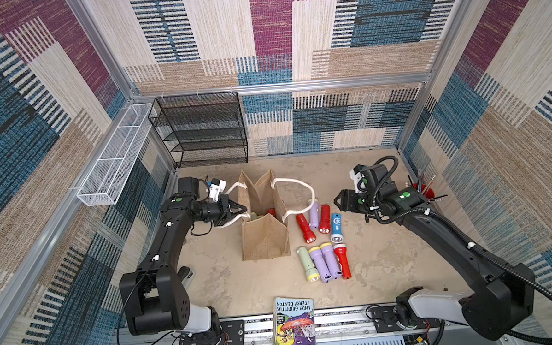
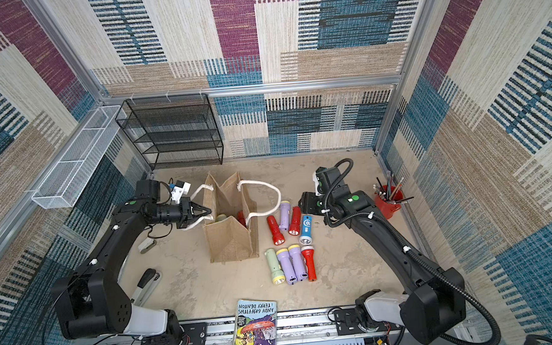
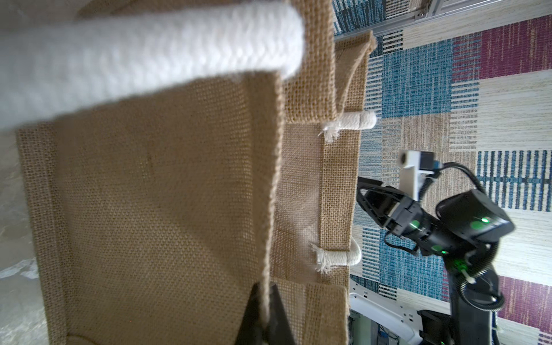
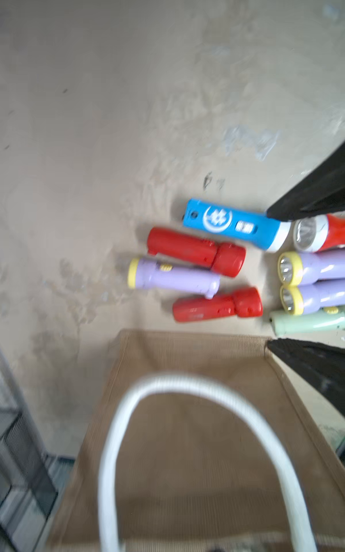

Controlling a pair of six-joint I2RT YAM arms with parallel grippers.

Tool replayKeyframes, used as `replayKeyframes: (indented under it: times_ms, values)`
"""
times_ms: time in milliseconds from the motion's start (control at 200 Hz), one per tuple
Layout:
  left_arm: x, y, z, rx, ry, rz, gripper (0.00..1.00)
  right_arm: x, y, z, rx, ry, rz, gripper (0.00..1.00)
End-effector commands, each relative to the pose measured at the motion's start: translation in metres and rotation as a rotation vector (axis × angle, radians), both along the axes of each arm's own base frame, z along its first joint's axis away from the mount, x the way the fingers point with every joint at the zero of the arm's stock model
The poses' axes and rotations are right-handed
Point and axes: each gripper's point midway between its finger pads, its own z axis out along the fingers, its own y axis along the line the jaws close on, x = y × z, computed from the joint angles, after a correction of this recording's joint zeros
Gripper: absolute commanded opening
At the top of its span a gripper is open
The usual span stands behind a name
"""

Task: Put the flashlights into the tote bags
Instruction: Place the flashlight in the canvas bag, then pick up the flashlight from the center of the board.

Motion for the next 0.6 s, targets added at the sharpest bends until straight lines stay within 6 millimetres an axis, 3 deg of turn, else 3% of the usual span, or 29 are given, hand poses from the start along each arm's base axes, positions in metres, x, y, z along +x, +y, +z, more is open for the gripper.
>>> replayKeyframes:
  times_ms: [0,180,596]
  values:
    - [0.004,0.001,0.002,0.001,-0.014,0.002,0.0,-0.015,-0.017,-0.034,0.004,0.101,-0.055,0.65]
    - [0.004,0.001,0.002,-0.002,-0.011,0.002,0.0,-0.012,-0.023,-0.068,-0.004,0.151,-0.068,0.65]
    - [0.001,0.001,-0.002,0.008,-0.006,-0.002,0.0,0.024,-0.008,-0.107,-0.026,0.227,-0.001,0.62]
